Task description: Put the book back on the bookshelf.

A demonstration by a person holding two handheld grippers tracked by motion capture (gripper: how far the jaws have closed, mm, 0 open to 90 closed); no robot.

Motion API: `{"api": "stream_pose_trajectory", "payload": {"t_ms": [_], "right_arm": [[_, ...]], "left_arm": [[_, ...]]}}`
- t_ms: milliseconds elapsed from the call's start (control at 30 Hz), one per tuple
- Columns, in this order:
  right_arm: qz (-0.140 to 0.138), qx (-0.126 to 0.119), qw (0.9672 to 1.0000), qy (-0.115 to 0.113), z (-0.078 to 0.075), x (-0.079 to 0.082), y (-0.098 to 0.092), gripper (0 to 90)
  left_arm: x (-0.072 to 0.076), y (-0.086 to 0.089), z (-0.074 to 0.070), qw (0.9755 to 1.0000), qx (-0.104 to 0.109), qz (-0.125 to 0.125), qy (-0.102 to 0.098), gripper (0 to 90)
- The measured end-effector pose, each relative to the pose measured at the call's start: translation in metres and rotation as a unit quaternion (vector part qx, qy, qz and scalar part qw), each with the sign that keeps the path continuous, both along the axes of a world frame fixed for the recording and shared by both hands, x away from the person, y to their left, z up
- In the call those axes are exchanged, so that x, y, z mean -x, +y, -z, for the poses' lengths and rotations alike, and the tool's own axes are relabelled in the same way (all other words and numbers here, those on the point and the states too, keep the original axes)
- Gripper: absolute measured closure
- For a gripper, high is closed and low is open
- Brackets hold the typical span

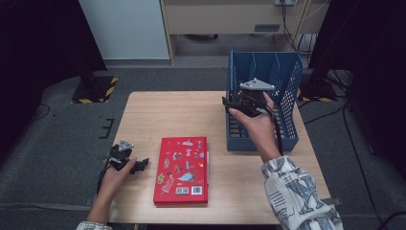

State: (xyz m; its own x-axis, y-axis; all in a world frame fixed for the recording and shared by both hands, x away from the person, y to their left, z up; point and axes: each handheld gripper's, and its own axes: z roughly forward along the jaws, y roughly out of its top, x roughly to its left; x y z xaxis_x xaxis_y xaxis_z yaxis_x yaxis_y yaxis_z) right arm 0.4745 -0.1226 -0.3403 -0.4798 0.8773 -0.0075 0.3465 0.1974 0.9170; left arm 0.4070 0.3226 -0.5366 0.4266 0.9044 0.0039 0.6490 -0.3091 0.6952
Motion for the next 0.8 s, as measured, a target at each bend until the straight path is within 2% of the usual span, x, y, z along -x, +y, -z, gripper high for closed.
{"api": "stream_pose_trajectory", "payload": {"t_ms": [67, 167, 333, 667, 800], "right_arm": [[-0.005, 0.007, 0.9999, -0.006, 0.003, 0.004, -0.003, 14.5], [-0.016, 0.011, 0.9998, -0.001, 0.007, 0.01, -0.006, 12.1], [-0.031, 0.018, 0.9993, -0.007, 0.014, 0.025, -0.012, 10.4], [-0.071, 0.012, 0.9974, 0.001, 0.036, 0.055, -0.019, 7.3], [-0.085, 0.002, 0.9963, 0.014, 0.05, 0.063, -0.021, 6.9]], "left_arm": [[0.0, 0.0, 0.0, 1.0, 0.0, 0.0, 0.0, 0.0], [0.0, 0.0, 0.0, 1.0, 0.0, 0.0, 0.0, 0.0], [0.0, 0.0, 0.0, 1.0, 0.0, 0.0, 0.0, 0.0], [0.0, 0.0, 0.0, 1.0, 0.0, -0.001, 0.0, 0.0], [0.0, 0.0, 0.0, 1.0, 0.0, -0.002, 0.0, 0.0]]}}
